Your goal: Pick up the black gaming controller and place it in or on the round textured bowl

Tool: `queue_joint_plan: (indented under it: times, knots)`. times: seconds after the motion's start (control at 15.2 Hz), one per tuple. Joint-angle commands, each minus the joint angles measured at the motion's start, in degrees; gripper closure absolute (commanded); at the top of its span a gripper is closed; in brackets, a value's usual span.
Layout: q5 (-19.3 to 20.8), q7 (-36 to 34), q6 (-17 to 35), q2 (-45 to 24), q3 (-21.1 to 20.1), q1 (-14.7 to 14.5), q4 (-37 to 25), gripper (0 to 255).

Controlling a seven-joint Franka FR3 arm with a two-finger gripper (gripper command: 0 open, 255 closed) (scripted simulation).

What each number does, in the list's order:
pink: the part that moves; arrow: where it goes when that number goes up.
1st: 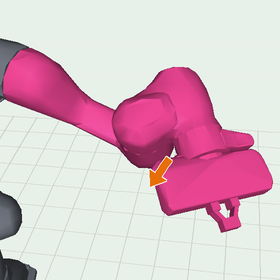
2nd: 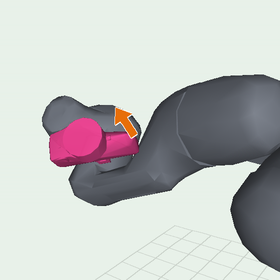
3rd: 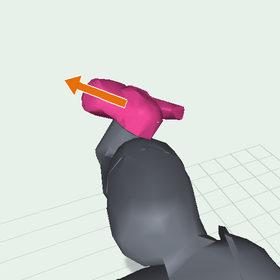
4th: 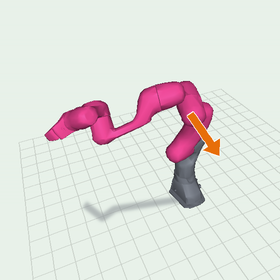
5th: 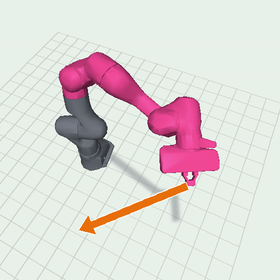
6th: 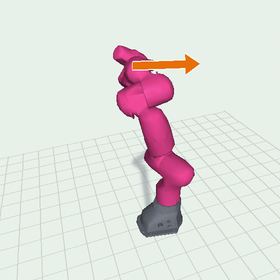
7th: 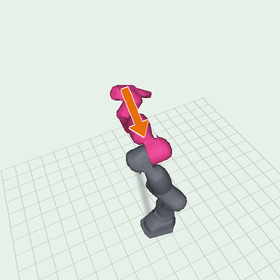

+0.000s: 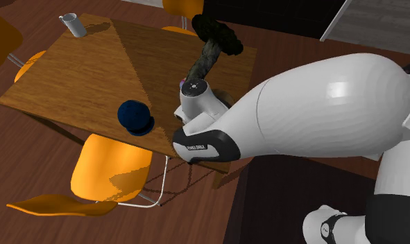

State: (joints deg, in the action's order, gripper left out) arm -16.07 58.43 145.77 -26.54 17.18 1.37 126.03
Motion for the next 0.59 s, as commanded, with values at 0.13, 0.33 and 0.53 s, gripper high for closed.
queue_joint_plan:
  times: [0.13,0.33,0.53]
  knots:
    - [-1.7,0.9,2.3,-2.8,-1.2,0.9,-0.3,0]
    - [-2.3,1.3,3.2,-3.9,-1.7,1.2,-0.4,0]
    - [-2.3,1.3,3.2,-3.9,-1.7,1.2,-0.4,0]
